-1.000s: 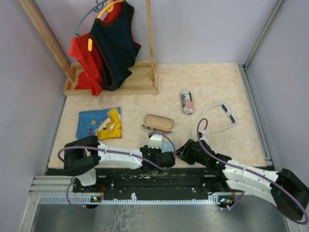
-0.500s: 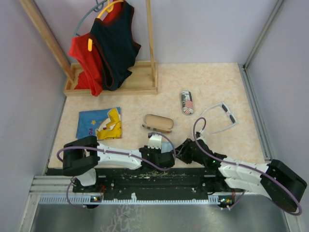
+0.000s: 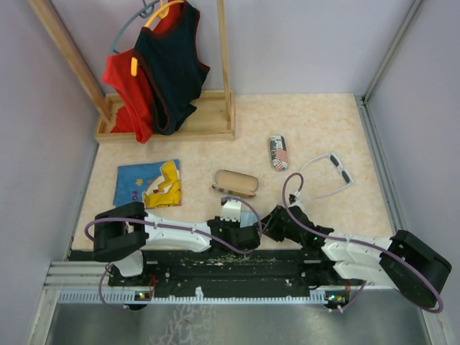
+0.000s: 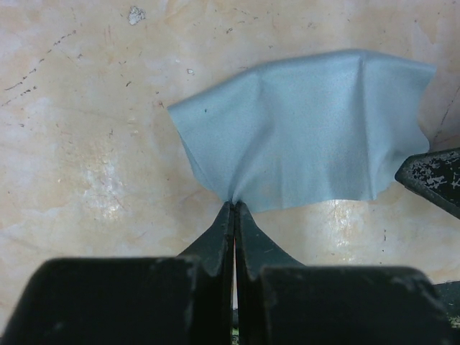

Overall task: Organize the sunglasses
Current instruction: Fold the glasses cleaning cloth at the center of the board.

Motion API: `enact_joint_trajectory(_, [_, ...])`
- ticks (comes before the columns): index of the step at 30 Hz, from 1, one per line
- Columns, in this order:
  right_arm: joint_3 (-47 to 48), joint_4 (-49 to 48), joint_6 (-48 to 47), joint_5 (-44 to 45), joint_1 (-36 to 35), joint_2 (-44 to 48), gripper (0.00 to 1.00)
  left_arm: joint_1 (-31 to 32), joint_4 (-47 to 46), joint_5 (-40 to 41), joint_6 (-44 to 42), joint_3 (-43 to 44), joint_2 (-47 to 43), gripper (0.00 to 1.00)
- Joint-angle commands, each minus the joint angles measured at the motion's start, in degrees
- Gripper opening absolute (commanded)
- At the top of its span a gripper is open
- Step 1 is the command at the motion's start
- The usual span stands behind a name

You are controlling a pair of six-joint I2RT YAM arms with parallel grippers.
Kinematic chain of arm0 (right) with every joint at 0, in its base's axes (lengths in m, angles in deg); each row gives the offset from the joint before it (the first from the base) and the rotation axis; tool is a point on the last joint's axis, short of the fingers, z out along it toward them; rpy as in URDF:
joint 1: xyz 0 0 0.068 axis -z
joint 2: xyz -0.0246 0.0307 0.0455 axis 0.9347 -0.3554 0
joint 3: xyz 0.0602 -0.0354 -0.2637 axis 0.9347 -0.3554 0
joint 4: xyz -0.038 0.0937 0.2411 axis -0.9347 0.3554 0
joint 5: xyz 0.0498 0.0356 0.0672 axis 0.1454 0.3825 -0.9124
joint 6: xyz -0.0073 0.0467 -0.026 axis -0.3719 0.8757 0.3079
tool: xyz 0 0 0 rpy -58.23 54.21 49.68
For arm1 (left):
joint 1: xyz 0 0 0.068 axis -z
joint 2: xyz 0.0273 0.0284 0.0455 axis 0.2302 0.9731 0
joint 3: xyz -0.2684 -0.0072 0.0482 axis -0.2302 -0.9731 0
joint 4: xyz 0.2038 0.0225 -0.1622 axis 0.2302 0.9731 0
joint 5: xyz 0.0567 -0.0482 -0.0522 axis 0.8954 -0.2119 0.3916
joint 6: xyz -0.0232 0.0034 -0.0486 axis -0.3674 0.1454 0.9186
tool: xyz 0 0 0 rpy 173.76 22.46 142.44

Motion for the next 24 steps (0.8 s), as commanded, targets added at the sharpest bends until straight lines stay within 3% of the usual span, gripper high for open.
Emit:
enact_joint_trajectory(1, [1.76,2.05,-3.19,2.44,0.29,-2.03,0.31,0.39,1.27,-4.42,0.55,-1.82,1.78,0.01])
enact_joint_trajectory(12, [3.07,0.65,-8.66,3.84,0.23,-1.42,0.02,-0.52,0.91,-4.19,0.55,-2.67,1.03,0.01])
enact_joint_trajectory(24, [8.02,9.62,-12.02,3.35,0.29,6.53,0.00,-0.75,1.35,-2.63,-1.95,-2.01,-4.72,0.01])
